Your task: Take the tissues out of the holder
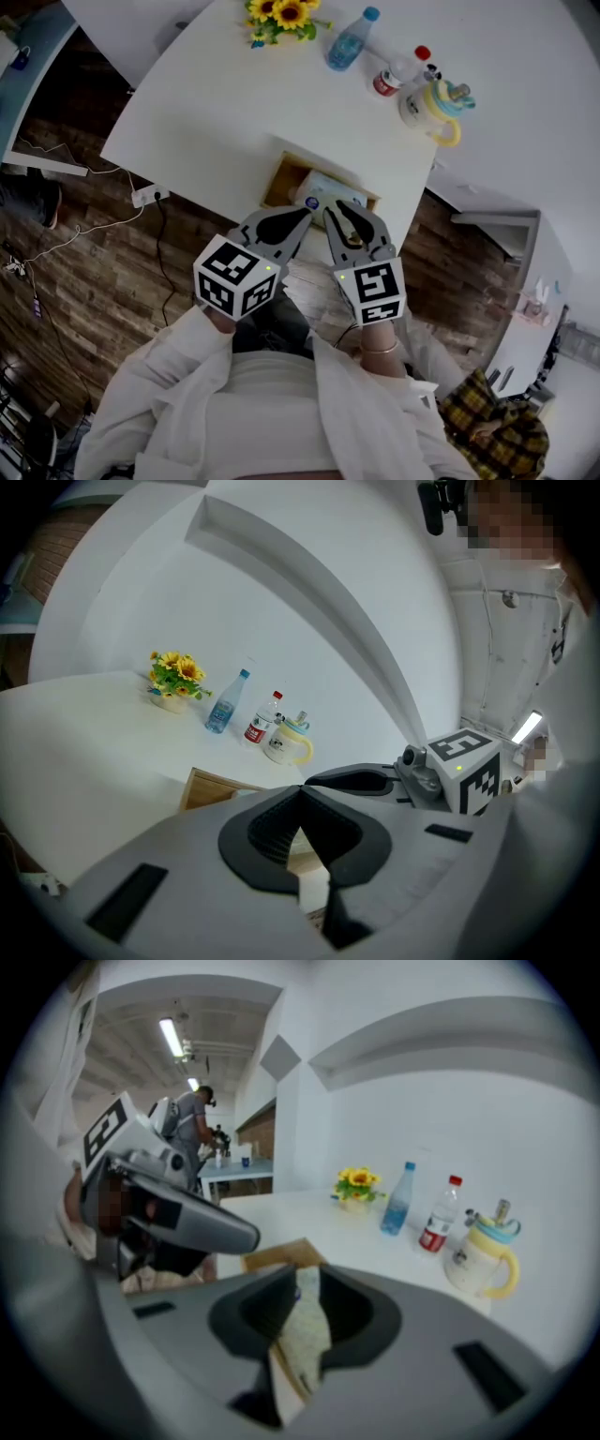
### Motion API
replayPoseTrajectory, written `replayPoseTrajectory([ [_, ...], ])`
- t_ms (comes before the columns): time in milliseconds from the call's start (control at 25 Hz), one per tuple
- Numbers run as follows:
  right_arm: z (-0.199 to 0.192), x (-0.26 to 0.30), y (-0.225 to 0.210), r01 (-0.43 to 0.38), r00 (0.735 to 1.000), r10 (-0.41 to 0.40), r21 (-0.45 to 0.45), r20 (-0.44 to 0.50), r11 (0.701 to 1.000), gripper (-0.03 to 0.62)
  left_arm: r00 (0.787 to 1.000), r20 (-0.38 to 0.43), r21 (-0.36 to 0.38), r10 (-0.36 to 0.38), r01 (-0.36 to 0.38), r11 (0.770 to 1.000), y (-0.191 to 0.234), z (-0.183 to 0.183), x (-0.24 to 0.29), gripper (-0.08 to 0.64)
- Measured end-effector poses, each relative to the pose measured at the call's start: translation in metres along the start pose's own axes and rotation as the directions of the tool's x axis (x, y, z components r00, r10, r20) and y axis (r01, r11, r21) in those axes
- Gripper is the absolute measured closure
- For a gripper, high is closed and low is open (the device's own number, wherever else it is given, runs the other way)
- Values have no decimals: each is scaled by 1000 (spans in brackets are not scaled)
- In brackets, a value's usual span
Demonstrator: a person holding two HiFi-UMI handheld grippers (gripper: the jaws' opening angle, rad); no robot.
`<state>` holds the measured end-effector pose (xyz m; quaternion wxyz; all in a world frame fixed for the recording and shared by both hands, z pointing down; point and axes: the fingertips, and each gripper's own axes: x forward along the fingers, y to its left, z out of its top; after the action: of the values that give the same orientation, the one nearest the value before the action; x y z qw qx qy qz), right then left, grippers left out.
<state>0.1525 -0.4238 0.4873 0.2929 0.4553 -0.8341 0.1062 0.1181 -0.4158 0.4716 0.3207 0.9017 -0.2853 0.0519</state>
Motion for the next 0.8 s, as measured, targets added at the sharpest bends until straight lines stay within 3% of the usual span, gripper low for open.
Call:
replayPoseTrajectory([
  [200,-6,10,-7,3,999,-6,-70,-45,998,530,1000,12,-43,14,-13,999,4,-4,6,543],
  [240,-7,12,-7,-5,999,1,-71,-48,998,505,1000,9,-48,10,-10,999,3,-6,8,543],
  [440,-14,21,-10,-14,997,7,-92,-76,996,492,1000,-15,-42,-11,10,999,-5,-18,19,543],
  [800,-33,34,-18,-11,986,-15,-159,-165,987,491,999,-9,-59,42,-43,997,4,-21,25,543],
])
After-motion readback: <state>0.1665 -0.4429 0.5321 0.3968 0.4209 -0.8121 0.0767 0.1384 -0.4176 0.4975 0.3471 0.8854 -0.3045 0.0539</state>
